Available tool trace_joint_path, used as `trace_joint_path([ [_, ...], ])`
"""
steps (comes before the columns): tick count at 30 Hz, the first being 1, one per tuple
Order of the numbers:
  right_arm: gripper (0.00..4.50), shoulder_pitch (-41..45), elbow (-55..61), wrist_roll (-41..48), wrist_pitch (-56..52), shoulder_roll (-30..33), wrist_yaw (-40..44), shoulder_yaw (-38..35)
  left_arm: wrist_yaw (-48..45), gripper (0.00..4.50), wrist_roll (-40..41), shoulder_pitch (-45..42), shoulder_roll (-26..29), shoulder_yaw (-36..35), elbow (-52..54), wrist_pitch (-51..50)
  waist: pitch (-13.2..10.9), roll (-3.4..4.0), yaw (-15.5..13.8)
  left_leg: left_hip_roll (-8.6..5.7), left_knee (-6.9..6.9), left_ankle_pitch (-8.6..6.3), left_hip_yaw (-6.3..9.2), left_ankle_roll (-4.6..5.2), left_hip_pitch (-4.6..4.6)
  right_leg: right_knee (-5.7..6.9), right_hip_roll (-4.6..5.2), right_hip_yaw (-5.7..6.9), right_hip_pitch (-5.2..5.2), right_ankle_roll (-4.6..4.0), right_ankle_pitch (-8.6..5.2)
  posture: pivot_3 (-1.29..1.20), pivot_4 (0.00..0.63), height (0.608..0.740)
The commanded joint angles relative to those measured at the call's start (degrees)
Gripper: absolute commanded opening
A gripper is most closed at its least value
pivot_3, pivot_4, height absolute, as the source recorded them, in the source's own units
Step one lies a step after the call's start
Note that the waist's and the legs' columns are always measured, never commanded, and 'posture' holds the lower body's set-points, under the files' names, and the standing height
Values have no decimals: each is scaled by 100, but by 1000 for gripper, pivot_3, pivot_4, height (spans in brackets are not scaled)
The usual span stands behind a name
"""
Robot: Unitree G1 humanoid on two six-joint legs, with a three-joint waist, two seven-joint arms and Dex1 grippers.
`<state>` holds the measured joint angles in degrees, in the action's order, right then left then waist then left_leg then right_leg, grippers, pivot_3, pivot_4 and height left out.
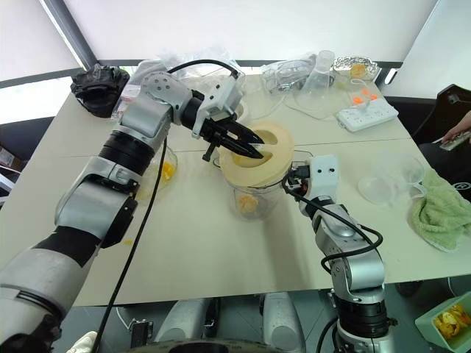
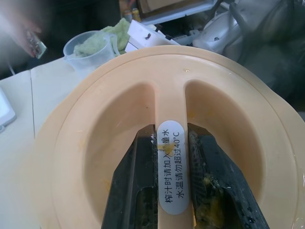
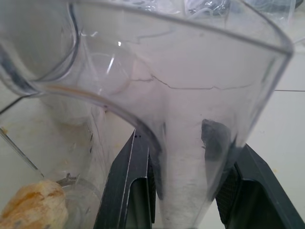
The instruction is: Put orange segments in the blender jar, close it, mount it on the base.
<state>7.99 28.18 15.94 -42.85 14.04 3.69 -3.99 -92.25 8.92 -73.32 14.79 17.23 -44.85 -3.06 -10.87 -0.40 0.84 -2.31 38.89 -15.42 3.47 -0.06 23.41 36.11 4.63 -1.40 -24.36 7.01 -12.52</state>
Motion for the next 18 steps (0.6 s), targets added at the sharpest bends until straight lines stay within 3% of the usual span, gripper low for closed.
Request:
trace_joint_path([
  [1, 951, 89, 402, 70, 103, -76, 41, -56, 17, 292, -347, 84, -204, 220, -411, 140, 1, -2, -3, 0, 0, 0, 0, 0, -2, 0, 0, 1, 3, 0, 0, 0, 150, 740],
  [11, 951, -87, 746, 410, 382, -417, 135, -403, -25, 292, -524, 310, -212, 852, -630, 347, 10, -2, -19, 0, 4, 0, 3, 0, -10, -3, 2, 2, 21, 0, -1, 0, 150, 740],
  [18, 951, -242, 985, 696, 586, -729, 336, -489, -25, 292, -488, 333, -202, 861, -559, 201, 11, -2, -5, 1, 3, 0, 5, 1, -12, -3, 0, 2, 21, 0, -1, 0, 150, 740],
])
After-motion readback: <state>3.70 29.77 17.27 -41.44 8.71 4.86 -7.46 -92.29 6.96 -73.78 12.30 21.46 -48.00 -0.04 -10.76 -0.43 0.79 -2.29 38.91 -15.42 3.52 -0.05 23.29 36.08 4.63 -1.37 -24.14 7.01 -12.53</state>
